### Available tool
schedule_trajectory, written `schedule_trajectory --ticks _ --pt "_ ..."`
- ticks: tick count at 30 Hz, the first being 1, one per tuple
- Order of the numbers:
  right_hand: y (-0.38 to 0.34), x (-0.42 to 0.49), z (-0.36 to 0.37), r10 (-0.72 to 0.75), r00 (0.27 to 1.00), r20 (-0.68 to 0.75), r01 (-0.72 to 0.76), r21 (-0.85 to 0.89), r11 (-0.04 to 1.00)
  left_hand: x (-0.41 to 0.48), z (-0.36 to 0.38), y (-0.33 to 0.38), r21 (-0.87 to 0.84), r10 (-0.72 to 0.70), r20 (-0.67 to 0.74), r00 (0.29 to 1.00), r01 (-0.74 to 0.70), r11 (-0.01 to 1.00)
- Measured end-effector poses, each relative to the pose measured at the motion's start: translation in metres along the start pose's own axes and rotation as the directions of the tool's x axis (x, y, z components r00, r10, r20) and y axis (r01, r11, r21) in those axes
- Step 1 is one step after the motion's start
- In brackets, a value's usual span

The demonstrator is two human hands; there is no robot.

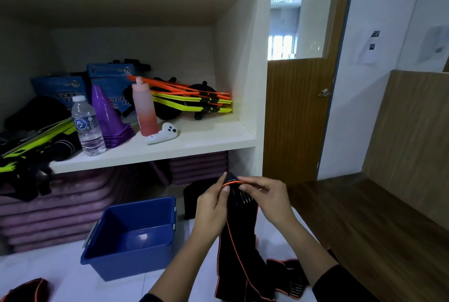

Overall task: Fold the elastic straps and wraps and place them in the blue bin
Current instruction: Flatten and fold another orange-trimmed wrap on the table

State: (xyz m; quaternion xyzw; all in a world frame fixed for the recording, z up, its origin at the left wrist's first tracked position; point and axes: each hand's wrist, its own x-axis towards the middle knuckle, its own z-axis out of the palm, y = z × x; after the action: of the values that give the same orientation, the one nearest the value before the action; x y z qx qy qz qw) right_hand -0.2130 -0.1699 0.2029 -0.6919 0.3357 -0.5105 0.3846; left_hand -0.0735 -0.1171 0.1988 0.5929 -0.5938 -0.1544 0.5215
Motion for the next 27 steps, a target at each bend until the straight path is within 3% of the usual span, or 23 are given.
schedule_trajectory --ticks 4,7,11,16,24,27 --pt "-0.018 0.013 0.001 -0.067 0.990 -0.122 0.067 -0.007 0.998 0.011 -0.010 0.012 -0.009 0.050 -0.079 0.996 -0.051 0.999" --pt "-0.029 0.018 0.004 -0.114 0.975 -0.190 0.107 -0.048 0.993 0.013 -0.015 0.017 -0.035 0.096 -0.243 0.965 -0.108 0.994" --pt "-0.040 0.023 0.002 -0.167 0.970 -0.176 0.161 -0.049 0.986 0.017 -0.019 0.026 -0.061 0.153 -0.380 0.912 -0.190 0.980" --pt "-0.051 0.025 -0.003 -0.244 0.964 -0.110 0.242 -0.032 0.970 0.026 -0.026 0.044 -0.083 0.159 -0.409 0.898 -0.211 0.974" --pt "-0.068 0.029 0.012 -0.429 0.874 -0.228 0.395 -0.180 0.901 0.033 -0.036 0.055 0.056 0.278 -0.424 0.862 -0.282 0.958" --pt "-0.073 0.031 0.013 -0.417 0.884 -0.209 0.387 -0.170 0.906 0.033 -0.040 0.056 0.070 0.293 -0.443 0.848 -0.292 0.954"
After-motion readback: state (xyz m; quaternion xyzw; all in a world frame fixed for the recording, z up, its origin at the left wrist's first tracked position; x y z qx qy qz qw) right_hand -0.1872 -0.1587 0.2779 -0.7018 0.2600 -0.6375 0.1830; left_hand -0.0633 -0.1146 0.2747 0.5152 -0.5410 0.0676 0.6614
